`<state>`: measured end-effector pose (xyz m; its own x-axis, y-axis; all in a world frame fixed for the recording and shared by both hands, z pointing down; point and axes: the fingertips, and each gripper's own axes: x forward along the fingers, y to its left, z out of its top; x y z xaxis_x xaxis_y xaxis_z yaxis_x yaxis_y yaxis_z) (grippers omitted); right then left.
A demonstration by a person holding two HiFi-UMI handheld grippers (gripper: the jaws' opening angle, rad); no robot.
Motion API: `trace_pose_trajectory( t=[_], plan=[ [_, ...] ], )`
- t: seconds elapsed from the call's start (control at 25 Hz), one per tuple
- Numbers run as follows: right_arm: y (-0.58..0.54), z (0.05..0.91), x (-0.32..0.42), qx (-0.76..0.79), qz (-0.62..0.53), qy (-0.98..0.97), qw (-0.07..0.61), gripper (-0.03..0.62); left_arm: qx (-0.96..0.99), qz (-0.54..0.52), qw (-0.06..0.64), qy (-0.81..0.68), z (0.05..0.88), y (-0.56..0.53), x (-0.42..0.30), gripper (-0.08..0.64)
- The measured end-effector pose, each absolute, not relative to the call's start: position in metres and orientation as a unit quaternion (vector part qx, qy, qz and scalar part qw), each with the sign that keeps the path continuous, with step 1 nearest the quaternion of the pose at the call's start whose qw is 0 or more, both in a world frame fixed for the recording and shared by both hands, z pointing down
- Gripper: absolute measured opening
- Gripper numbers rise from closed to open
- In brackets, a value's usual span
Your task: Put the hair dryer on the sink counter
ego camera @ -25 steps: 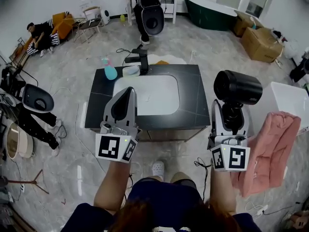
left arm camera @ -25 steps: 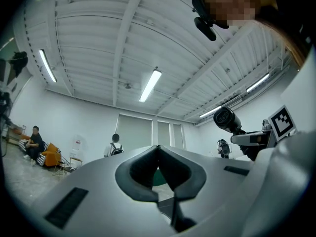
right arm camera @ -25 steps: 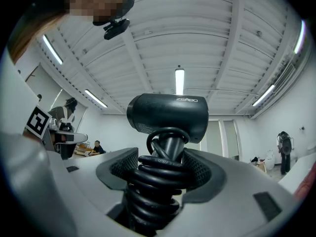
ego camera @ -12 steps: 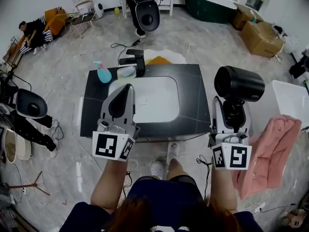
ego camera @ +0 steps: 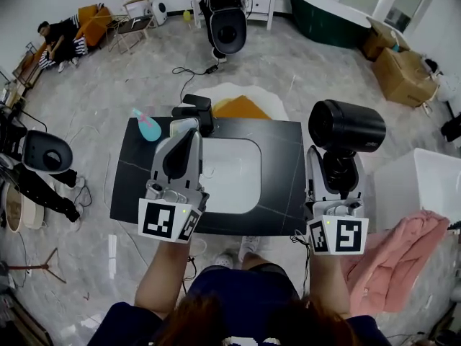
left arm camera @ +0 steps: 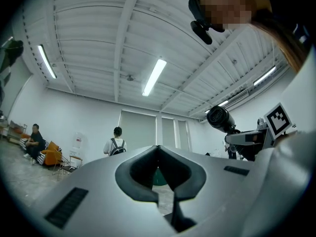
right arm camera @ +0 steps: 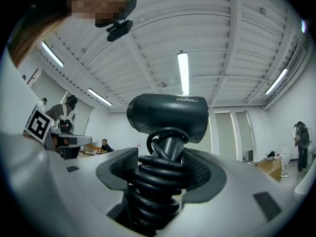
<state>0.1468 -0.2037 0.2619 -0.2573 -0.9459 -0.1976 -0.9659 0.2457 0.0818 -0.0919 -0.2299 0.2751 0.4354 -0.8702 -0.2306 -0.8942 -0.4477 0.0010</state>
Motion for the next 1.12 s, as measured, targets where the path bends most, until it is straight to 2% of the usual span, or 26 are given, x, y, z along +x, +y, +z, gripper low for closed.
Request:
trace_pose_trajectory(
  t=[0.2, 0.64, 1.12],
  plan=[
    [-0.254, 0.27, 0.162, -0.59, 0.07, 0.803, 0.055, 0.293, -0.837, 0.103, 0.049, 0.535, 0.281, -0.272, -0.072, 0.012],
    [-0.343, 0.339, 0.157, -0.599, 0.02, 0.8, 0.002, 0.293, -0.849, 0.087, 0.031, 0.521, 0.325, -0.363, -0.065, 0.012],
    [-0.41, 0.515, 0.148, -0.607, -0.136, 0.773, -0.125, 0.293, -0.866, 0.047, -0.03, 0.497, 0.401, -0.432, -0.071, 0.012]
  ],
)
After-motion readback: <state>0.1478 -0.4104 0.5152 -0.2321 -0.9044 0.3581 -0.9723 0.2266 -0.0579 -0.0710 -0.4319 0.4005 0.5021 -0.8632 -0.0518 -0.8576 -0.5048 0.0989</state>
